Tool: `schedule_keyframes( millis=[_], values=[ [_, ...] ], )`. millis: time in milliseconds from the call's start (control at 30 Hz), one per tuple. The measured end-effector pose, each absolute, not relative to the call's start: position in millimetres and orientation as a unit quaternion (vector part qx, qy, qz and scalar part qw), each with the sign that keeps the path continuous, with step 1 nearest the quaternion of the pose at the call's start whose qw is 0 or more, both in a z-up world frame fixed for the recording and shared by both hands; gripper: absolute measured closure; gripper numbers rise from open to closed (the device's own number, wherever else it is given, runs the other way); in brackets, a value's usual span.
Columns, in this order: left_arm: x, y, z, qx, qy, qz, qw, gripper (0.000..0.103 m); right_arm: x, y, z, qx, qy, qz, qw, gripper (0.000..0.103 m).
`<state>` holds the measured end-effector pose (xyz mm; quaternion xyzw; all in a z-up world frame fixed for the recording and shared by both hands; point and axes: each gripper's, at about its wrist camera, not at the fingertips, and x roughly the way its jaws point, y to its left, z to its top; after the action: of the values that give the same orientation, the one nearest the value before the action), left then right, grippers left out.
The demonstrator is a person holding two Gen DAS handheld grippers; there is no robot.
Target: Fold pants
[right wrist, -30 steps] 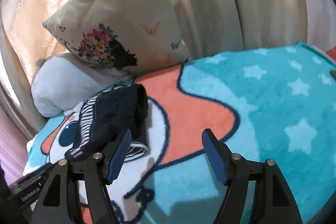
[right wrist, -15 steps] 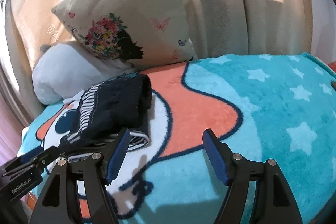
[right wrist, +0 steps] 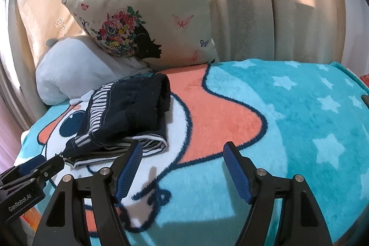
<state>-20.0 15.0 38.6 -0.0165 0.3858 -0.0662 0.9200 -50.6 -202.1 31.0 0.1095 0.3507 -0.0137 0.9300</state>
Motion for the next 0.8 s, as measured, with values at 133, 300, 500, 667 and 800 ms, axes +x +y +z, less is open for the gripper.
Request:
schedule_keyframes(
  millis=[133, 300, 500, 667, 800],
  values=[
    [-21, 17, 39, -0.016, 0.383, -0.062, 0.921, 0.040, -52, -197, 31, 0.101, 0.353, -0.010, 0.930, 0.026],
    [-20, 21, 38, -0.016, 0.387, -0.055, 0.920, 0.040, -52, -191, 31, 0.092, 0.357, -0.006, 0.930, 0.025],
    [-22, 22, 39, -0.017, 0.387, -0.054, 0.920, 0.039, -51, -184, 31, 0.083, 0.362, -0.001, 0.928, 0.025],
    [-13, 33, 52, -0.032, 0.375, -0.069, 0.924, 0.037, -45, -189, 38, 0.090, 0.363, 0.013, 0.927, 0.025],
    [23, 47, 60, -0.106, 0.398, -0.132, 0.902, 0.029, -13, -211, 55, 0.153, 0.369, 0.066, 0.914, 0.019]
  ],
)
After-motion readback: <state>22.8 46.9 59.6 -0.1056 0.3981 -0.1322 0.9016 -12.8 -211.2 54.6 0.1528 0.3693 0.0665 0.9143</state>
